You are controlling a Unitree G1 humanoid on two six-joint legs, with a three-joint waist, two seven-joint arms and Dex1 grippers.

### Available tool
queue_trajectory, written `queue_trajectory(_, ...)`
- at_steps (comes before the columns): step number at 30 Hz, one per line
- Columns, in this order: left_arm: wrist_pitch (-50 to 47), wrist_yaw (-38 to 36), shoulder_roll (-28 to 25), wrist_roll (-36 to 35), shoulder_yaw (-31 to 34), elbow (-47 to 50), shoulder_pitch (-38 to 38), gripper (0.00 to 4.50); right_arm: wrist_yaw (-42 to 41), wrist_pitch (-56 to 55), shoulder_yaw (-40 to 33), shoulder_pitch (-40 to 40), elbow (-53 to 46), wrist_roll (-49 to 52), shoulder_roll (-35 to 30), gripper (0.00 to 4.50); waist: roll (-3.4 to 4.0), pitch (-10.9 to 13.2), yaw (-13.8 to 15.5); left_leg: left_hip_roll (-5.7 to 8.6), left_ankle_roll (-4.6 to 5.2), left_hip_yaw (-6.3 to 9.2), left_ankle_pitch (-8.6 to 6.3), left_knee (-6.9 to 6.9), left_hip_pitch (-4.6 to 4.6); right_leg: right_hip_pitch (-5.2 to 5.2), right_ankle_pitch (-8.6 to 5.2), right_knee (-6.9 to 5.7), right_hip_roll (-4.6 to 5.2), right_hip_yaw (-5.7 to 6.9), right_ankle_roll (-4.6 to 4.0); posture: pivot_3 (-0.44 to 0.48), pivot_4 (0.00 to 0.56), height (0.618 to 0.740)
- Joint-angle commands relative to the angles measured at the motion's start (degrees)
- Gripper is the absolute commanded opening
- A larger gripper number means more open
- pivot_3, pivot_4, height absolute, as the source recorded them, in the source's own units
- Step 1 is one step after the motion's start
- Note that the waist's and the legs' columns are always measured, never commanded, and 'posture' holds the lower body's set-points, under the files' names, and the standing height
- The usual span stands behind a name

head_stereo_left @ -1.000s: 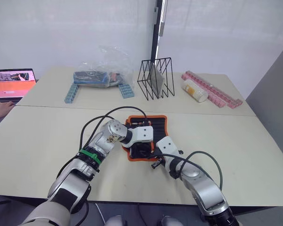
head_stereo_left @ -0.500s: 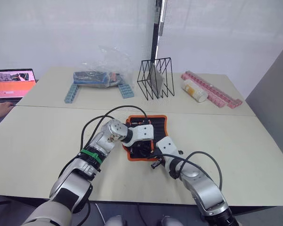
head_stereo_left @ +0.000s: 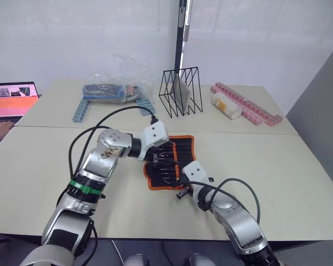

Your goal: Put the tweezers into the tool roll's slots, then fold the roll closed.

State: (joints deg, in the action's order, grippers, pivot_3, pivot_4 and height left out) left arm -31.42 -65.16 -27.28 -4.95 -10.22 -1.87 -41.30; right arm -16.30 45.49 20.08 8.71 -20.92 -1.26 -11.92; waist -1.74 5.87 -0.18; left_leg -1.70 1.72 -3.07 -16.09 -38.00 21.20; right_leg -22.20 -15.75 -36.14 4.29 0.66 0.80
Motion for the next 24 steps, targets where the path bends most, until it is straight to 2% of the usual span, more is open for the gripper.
queue_trajectory(1, -3.07, 3.12, -2.97, -3.01, 5.83, 3.73, 0.86, 3.75, -2.08, 6.26, 3.20, -3.64, 6.59, 0.37, -1.78, 0.00, 0.00, 0.00, -0.04, 0.00, 0.00, 0.00, 0.00, 0.00, -0.01, 0.00, 0.00, 0.00, 0.00, 0.01, 0.00, 0.000, 0.150, 0.737)
queue_trajectory(6, -5.38, 6.38, -7.32, -6.19, 11.77, 7.45, 8.90, 3.75, -2.71, 6.01, 3.45, -3.02, 6.75, 0.44, -2.40, 0.00, 0.02, 0.00, -0.43, -0.01, -0.01, 0.02, -0.01, 0.03, -0.05, 0.01, 0.00, -0.02, 0.05, -0.01, 0.00, 0.000, 0.150, 0.737)
queue_trajectory(13, -3.33, 12.14, -9.58, -7.25, 17.09, 9.97, 19.94, 3.75, -3.66, 5.43, 3.57, -1.98, 7.40, 0.52, -3.41, 0.00, 0.01, 0.08, -0.41, -0.08, -0.04, 0.11, -0.02, 0.03, -0.05, 0.01, 0.01, 0.00, 0.49, -0.20, -0.04, 0.000, 0.150, 0.737)
queue_trajectory(19, 2.64, 13.24, -10.79, -7.10, 17.29, 6.11, 22.40, 3.75, -4.56, 4.89, 3.73, -0.55, 8.43, 0.41, -3.65, 0.00, 0.04, 0.13, -0.44, -0.08, -0.11, 0.21, 0.01, 0.09, -0.07, -0.01, 0.02, 0.01, 0.84, -0.12, -0.12, 0.000, 0.150, 0.737)
queue_trajectory(24, 3.87, 13.90, -10.72, -7.82, 16.85, 4.82, 22.15, 3.75, -4.86, 5.05, 3.65, -0.32, 8.04, 0.40, -3.66, 0.00, 0.05, 0.13, -0.57, -0.10, -0.16, 0.21, 0.01, 0.15, -0.07, -0.07, 0.03, 0.01, 0.96, -0.12, -0.15, 0.000, 0.150, 0.737)
